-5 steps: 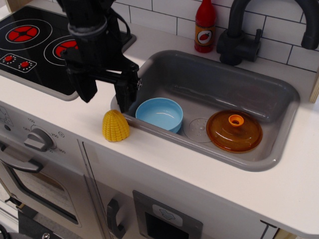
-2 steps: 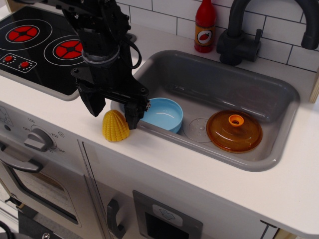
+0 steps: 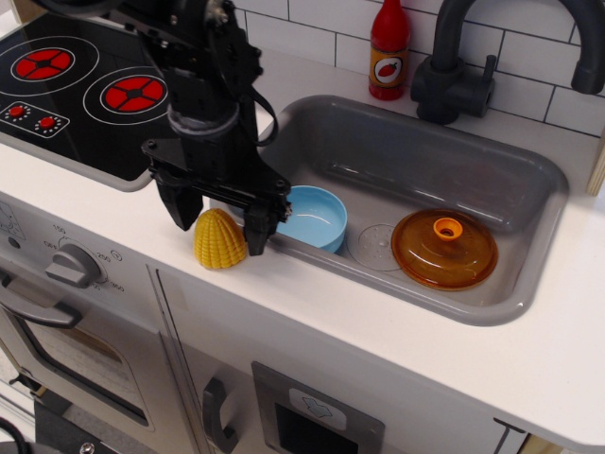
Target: Put corn in bowl sink
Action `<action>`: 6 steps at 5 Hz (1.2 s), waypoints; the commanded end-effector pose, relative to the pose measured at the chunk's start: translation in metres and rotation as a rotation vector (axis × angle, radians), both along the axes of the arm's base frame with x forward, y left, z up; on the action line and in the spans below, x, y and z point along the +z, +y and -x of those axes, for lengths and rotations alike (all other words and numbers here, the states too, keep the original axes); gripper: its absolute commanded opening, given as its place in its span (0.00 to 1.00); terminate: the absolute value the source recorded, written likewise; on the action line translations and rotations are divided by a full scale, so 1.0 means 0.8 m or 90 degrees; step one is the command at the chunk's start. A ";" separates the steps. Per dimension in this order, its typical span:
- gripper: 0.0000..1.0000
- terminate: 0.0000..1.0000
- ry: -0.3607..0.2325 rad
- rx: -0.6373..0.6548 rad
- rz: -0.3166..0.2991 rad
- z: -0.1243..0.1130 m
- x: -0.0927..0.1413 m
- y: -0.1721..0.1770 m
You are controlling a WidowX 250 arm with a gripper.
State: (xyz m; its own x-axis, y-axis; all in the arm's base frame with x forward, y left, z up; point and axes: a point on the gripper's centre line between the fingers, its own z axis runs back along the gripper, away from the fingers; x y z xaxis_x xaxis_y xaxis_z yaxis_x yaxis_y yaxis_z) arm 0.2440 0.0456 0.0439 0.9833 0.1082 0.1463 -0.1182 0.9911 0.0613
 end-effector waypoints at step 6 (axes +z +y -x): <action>0.00 0.00 -0.018 0.210 0.046 -0.096 0.045 -0.050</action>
State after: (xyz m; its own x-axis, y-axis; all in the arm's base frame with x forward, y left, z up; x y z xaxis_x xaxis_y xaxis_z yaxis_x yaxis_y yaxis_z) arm 0.3116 0.0018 0.0633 0.8932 0.4358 0.1103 -0.4398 0.8980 0.0132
